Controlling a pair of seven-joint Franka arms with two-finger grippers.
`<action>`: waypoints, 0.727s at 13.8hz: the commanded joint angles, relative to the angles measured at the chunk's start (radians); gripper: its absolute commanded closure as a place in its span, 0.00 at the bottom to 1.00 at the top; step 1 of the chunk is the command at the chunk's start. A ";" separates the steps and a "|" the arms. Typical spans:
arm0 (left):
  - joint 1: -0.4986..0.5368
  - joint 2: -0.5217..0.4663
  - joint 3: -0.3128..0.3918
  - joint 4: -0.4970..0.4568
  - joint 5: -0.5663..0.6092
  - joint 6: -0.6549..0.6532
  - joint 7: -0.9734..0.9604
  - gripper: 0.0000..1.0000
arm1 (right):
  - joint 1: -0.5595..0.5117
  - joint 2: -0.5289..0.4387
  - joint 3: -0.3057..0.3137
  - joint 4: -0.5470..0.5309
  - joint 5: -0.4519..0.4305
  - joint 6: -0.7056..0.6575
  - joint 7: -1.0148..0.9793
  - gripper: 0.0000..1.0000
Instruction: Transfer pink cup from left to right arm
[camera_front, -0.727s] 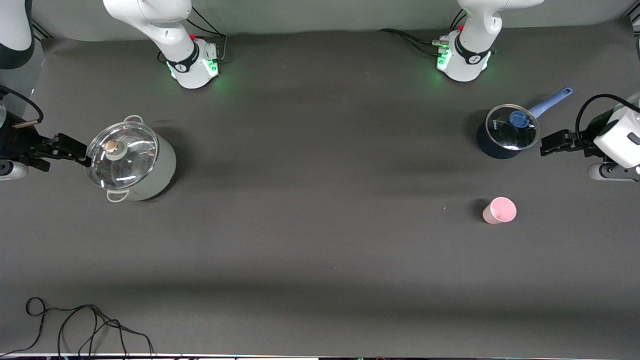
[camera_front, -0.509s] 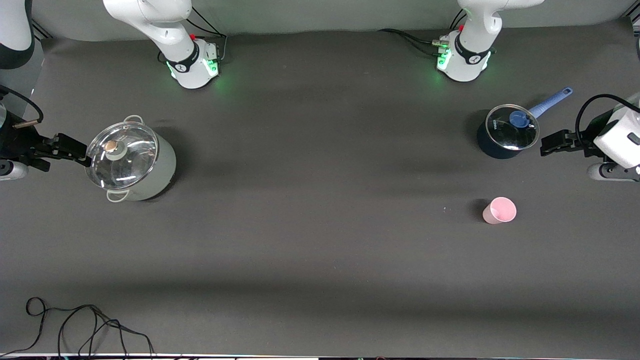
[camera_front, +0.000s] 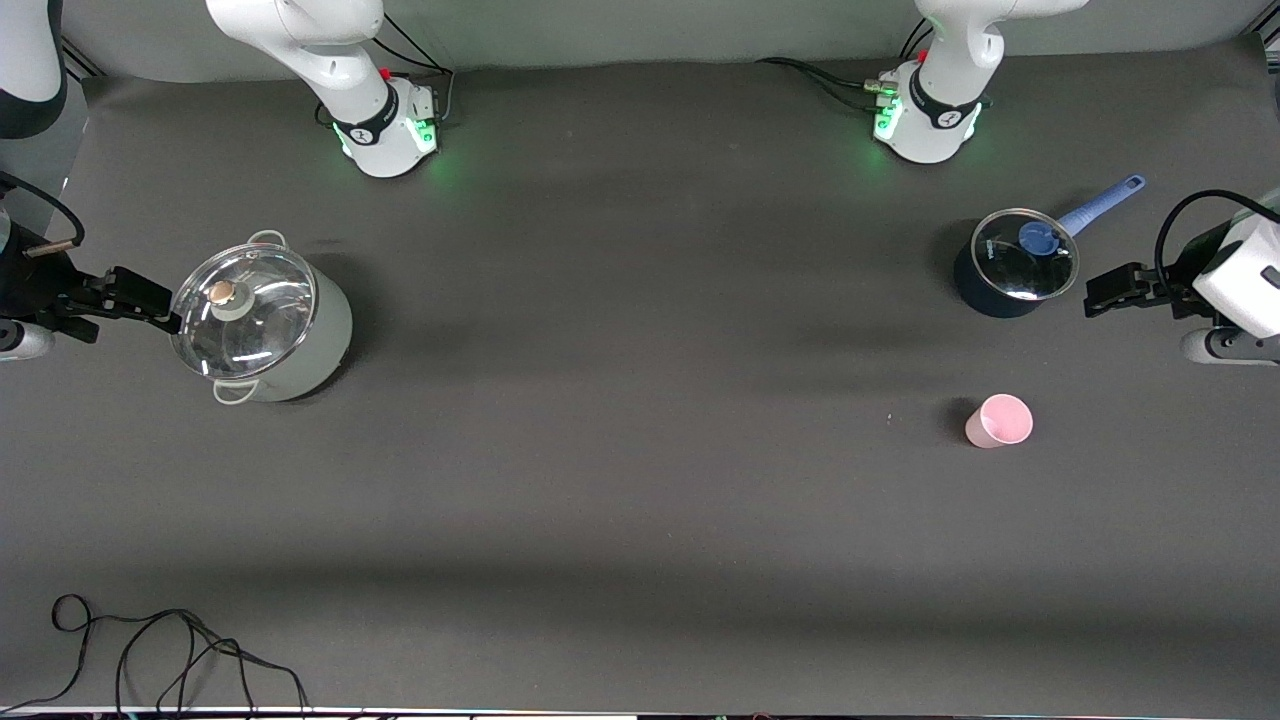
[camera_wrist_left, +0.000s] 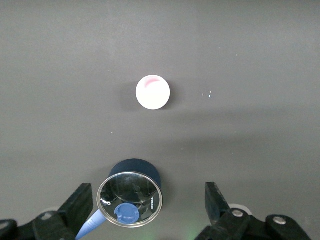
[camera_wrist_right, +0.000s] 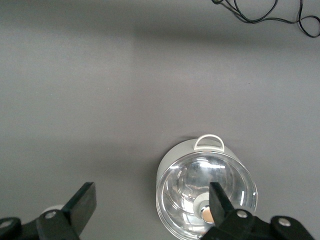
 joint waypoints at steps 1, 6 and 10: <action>0.018 0.015 0.001 0.018 0.003 0.013 0.128 0.01 | 0.000 -0.007 0.000 0.004 -0.007 -0.018 0.014 0.00; 0.116 0.029 0.000 0.020 -0.057 0.076 0.548 0.02 | 0.001 -0.007 0.000 0.004 -0.007 -0.019 0.017 0.00; 0.238 0.066 0.001 0.020 -0.212 0.120 0.986 0.01 | 0.001 -0.007 0.000 0.004 -0.007 -0.019 0.017 0.00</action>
